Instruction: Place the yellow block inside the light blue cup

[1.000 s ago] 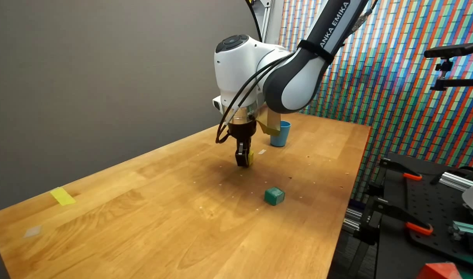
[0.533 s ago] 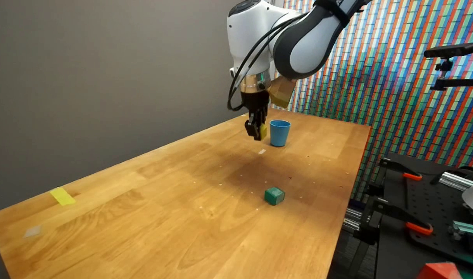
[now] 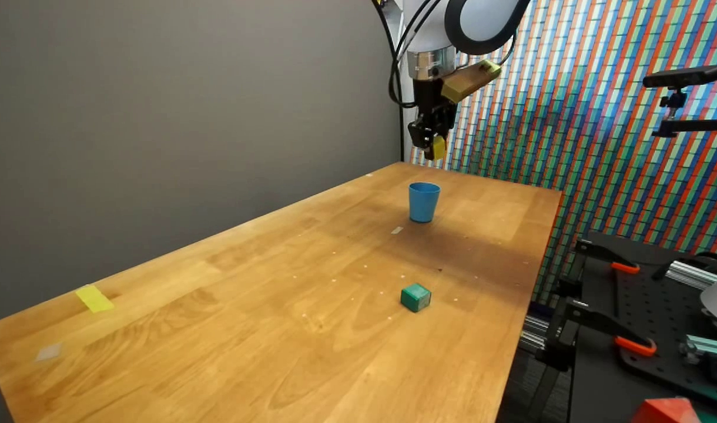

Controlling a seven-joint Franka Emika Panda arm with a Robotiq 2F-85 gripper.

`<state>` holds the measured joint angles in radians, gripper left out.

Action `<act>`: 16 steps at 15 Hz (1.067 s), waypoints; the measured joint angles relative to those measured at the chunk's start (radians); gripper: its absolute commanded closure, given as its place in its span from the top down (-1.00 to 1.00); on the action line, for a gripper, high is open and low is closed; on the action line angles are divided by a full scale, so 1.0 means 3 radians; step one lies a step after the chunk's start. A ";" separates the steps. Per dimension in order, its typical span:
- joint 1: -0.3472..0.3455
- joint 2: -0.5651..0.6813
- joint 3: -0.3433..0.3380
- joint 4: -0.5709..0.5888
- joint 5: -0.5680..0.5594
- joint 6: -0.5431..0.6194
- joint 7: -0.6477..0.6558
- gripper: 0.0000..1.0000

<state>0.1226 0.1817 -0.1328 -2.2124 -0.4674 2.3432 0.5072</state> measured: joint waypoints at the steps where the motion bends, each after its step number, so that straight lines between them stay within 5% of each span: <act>1: -0.0064 0.0011 0.0006 -0.0009 0.0093 0.0016 -0.0014 -0.58; 10: -0.0130 0.0548 0.0053 0.0033 0.0281 0.0601 -0.0008 -0.58; 11: -0.0130 0.0605 0.0041 0.0060 0.0281 0.0649 -0.0007 0.42; 16: -0.0130 0.0750 -0.0017 0.0162 0.0284 0.0789 -0.0008 0.94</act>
<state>0.0834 0.4067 -0.1379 -2.1637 -0.3821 2.5798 0.5048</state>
